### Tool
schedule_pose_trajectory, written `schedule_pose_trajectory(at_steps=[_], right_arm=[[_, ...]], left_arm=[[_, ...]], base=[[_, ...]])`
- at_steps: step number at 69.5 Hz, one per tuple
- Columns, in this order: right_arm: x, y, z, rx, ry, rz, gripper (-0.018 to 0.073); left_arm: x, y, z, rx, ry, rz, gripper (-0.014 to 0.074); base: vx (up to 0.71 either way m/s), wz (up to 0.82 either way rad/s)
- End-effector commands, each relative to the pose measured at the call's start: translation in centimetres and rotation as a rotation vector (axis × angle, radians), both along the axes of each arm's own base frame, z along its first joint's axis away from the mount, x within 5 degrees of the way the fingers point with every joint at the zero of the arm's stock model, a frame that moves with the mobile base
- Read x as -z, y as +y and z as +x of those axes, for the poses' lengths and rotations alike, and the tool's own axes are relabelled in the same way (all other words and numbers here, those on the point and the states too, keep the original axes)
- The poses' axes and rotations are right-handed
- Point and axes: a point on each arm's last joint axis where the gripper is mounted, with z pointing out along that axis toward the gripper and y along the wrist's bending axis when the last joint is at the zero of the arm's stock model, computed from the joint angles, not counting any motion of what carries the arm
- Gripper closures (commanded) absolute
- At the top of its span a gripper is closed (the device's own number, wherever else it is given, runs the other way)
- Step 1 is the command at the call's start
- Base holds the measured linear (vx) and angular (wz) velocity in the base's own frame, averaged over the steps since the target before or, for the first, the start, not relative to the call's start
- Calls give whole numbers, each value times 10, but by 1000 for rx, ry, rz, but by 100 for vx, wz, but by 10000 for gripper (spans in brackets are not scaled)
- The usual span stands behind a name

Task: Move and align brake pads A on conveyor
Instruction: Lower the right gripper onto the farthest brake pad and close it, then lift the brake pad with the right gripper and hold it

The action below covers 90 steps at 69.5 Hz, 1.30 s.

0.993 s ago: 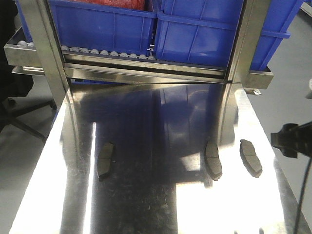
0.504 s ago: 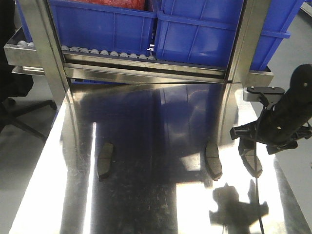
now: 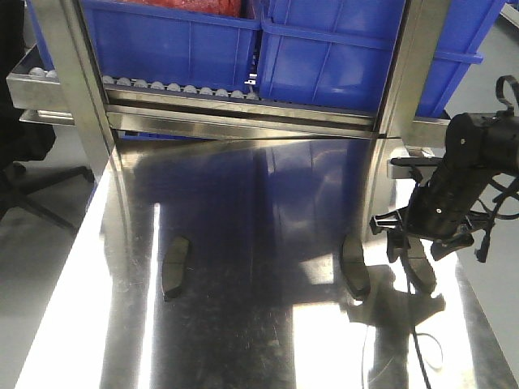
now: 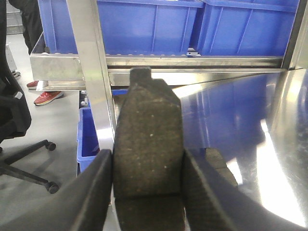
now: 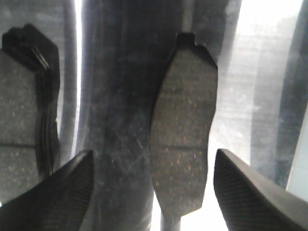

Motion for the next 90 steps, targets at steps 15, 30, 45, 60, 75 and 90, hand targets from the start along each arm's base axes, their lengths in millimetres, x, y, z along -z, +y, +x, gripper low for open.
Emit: schedule_pose_trajectory(at_steps=[15,30,45,60,75,90], right_arm=[[-9,-3,13,8,-48,-25,78],[-1,-4,17,0,-27,-41,188],[-13,-5,19,10,-107,-39,483],[-53,-6,10,-1,-228,-37,570],[-104,-12,-30,-6,-477,-48,569],[-142,-17,-97,-2,-751,-22,569]], left_arm=[[-16,-1,1,8,-107,-26,602],[-16,-1,1,8,-107,-26,602],[-16,-1,1,8,-107,-26,602],[-16,-1,1,8,-107,-26,602],[-16,-1,1,8,-107,-26,602],[-16,-1,1,8,-107,-26,602]], base=[[0,0],[0,0],[0,0],[0,0],[0,0],[0,0]])
